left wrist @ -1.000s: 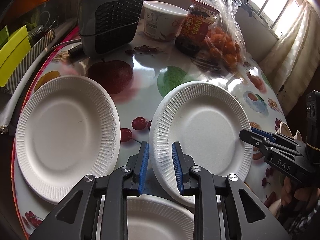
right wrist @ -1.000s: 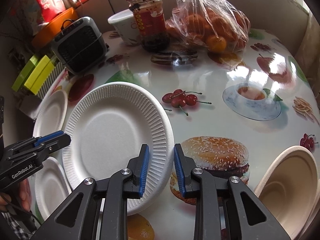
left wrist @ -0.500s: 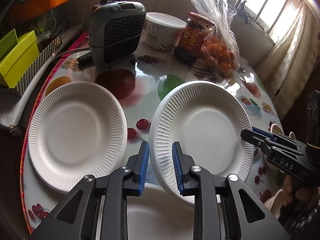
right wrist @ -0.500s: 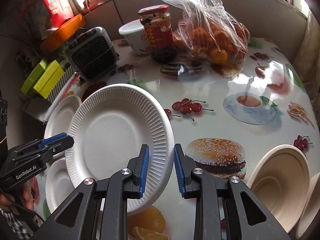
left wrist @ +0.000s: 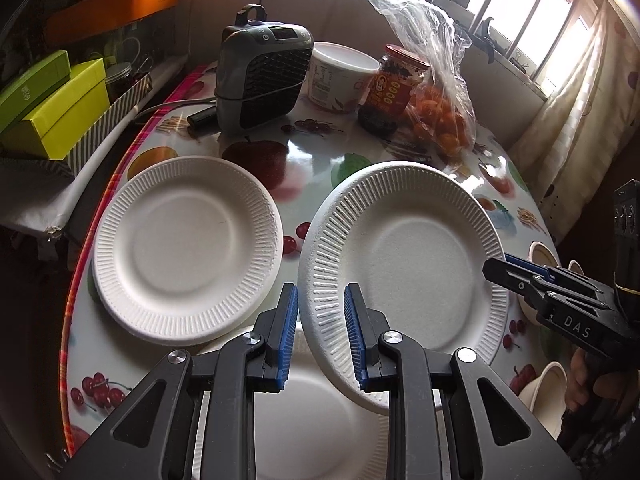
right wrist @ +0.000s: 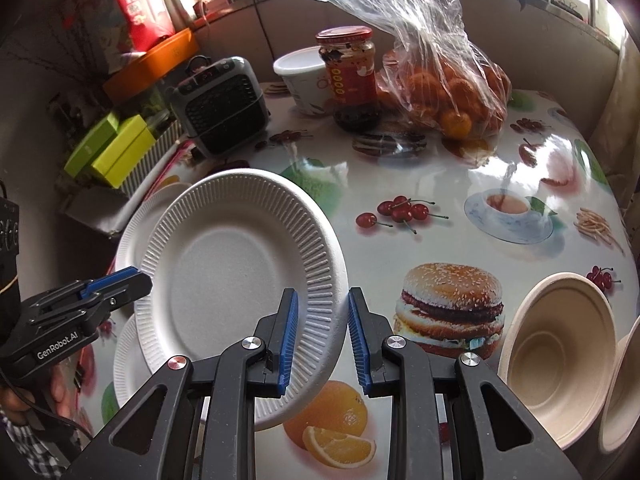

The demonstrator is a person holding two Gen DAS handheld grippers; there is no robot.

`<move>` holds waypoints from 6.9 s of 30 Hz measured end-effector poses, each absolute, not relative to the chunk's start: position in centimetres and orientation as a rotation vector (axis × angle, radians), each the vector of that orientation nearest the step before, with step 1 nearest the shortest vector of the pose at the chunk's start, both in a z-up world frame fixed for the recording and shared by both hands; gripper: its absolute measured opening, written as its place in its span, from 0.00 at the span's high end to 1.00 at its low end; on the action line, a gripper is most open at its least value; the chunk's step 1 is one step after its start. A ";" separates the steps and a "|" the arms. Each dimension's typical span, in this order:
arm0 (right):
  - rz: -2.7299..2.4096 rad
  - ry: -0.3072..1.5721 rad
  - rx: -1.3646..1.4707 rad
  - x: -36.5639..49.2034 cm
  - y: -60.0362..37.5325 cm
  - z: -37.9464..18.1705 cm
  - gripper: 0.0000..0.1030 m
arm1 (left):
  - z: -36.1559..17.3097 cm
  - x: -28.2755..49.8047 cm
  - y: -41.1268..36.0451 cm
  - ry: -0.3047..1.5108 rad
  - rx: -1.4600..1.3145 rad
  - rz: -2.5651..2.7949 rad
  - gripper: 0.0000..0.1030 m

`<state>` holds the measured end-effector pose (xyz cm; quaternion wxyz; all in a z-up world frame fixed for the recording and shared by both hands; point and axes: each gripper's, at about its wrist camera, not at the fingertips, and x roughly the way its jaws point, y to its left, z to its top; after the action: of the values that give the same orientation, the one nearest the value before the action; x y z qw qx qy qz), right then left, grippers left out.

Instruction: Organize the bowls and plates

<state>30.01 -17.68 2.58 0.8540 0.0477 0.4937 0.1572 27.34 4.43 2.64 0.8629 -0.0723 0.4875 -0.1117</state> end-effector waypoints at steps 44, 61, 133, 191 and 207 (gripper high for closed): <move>0.489 1.127 0.003 23.2 -9.0 -1.5 0.76 | -1.5 17.3 12.5 1.072 -0.256 -0.078 0.76; 0.474 1.135 -0.024 23.2 -8.5 -2.3 0.76 | -2.3 17.1 12.6 1.087 -0.260 -0.078 0.76; 0.640 1.128 0.119 40.2 -5.4 -0.9 0.45 | -1.7 29.3 22.2 1.044 -0.391 -0.021 0.56; 0.727 1.171 0.129 41.5 -3.6 -2.2 0.83 | -2.6 31.3 21.9 1.050 -0.466 -0.061 0.78; 0.725 1.113 0.132 38.5 -5.1 1.0 0.83 | 0.4 29.1 20.8 1.001 -0.446 -0.086 0.78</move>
<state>38.47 -5.07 1.03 0.7854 0.0613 0.5160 0.3363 29.08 20.78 0.40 0.8527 -0.2119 0.4758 -0.0408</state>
